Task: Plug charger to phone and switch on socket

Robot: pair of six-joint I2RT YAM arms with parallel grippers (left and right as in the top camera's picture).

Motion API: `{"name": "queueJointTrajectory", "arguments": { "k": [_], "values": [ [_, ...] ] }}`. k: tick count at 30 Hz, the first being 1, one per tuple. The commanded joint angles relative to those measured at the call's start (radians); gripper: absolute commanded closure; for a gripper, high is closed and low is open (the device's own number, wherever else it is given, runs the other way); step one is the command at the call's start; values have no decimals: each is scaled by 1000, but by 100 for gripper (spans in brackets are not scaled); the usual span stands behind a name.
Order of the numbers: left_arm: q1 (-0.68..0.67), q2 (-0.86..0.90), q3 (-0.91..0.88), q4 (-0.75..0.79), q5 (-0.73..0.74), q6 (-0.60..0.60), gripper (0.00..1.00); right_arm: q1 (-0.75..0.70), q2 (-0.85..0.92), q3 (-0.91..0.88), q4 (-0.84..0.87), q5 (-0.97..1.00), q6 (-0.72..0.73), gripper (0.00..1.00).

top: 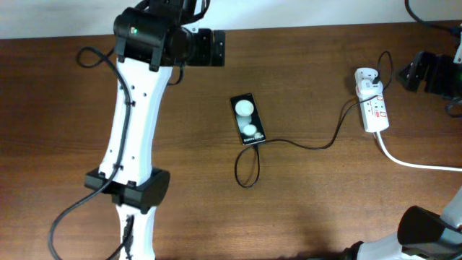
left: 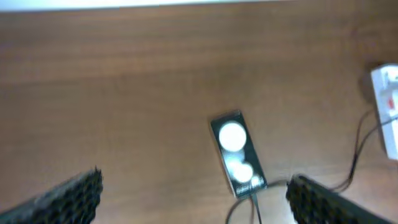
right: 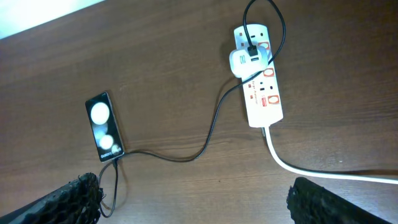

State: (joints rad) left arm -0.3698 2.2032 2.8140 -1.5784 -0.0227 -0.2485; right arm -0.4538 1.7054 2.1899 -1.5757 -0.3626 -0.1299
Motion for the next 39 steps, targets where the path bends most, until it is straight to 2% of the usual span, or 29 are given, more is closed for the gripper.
{"name": "queueJointTrajectory", "arguments": {
  "k": [1,3,6,10,12,13,15,17,18,20,22,29,37,39],
  "values": [
    [6,-173,-287,172,-76,16,1,3,3,3,-2,9,8,1],
    [6,-342,-618,364,-139,15,1,3,3,3,-2,9,8,1],
    [6,-542,-934,547,-214,15,1,3,3,3,-2,9,8,1],
    [13,-905,-1419,978,-307,15,1,3,3,3,-2,9,8,1],
    [67,-1081,-1668,1181,-306,14,1,3,3,3,-2,9,8,1],
    [107,-1183,-1821,1330,-283,10,1,3,3,3,-2,9,8,1],
    [145,-1292,-1978,1504,-235,10,1,3,3,3,-2,9,8,1],
    [212,-1451,-2205,1752,-173,-3,1,3,3,3,-2,9,8,1],
    [232,-1494,-2271,1826,-174,-36,1,3,3,3,-2,9,8,1],
    [293,-1587,-2454,2036,-175,-176,1,3,3,3,-2,9,8,1],
    [335,-1630,-2535,2095,-175,-193,1,3,3,3,-2,9,8,1],
    [407,-1892,-2802,2098,-175,-193,1,3,3,3,-2,9,8,1],
    [445,-2050,-2805,1679,-166,-192,1,3,3,3,-2,9,8,2],
    [482,-2140,-2805,1509,-156,-189,1,3,3,3,-2,9,8,1]
  ]
}}
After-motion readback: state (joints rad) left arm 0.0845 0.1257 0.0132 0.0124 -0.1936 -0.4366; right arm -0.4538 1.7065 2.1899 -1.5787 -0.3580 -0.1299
